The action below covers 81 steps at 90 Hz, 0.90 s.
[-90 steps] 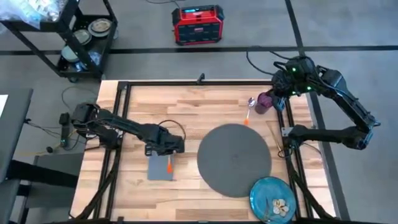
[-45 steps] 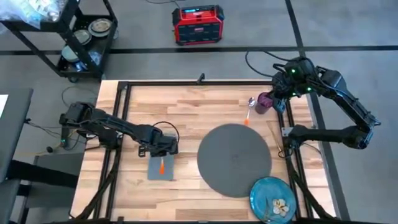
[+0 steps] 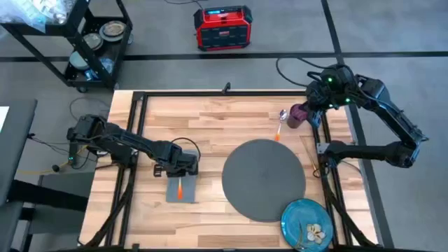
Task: Set table place
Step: Put the orange fork on the the gray table napkin, then move the gray placemat to the center of the table
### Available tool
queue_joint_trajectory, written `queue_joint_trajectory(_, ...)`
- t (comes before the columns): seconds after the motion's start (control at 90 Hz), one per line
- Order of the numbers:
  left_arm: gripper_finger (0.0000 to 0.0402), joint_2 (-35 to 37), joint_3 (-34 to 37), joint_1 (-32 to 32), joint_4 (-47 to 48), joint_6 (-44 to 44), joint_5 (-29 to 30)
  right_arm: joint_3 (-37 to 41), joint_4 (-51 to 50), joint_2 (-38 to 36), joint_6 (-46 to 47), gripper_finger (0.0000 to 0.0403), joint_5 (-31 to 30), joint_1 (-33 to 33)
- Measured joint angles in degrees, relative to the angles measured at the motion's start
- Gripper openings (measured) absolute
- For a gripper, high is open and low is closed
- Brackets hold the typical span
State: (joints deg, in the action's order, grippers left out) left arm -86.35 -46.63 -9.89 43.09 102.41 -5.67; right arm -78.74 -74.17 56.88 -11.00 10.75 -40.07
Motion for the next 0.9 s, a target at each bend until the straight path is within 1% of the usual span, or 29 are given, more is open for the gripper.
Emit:
queue_joint_trajectory(0.311, 0.0039, 0.55, -0.65, 0.0, 0.05, -2.1, -1.6, 0.0, -0.63, 0.0, -0.22, 0.0, -0.11, 0.0)
queue_joint_trajectory(0.389, 0.0039, 1.73, -1.37, 0.0, 0.74, -2.06, -1.36, 0.0, -0.71, 0.0, -0.25, 0.0, -0.22, 0.0)
queue_joint_trajectory(0.467, 0.0039, 3.26, -2.63, 0.0, 2.15, -2.06, 0.18, 0.0, -0.92, 0.0, -1.13, 0.0, -0.27, 0.0)
queue_joint_trajectory(0.622, 0.0039, 6.97, -5.59, 0.0, 4.97, -2.01, 4.76, 0.0, -0.79, 0.1, -1.27, 0.0, -0.27, 0.0)
queue_joint_trajectory(0.756, 0.0039, 9.66, -8.19, 0.16, 4.91, -1.97, 12.26, 0.0, -0.64, 0.11, -1.25, 0.0, -0.27, -0.02)
queue_joint_trajectory(0.822, 0.0039, 10.4, -9.21, 0.76, 3.14, -2.89, 16.07, 0.0, -0.64, 0.11, -1.25, 0.0, -0.27, -0.02)
queue_joint_trajectory(0.9, 0.0039, 10.58, -10.23, 1.96, -1.85, -6.47, 19.34, 0.0, -0.64, 0.11, -1.1, 0.0, -0.25, -0.07)
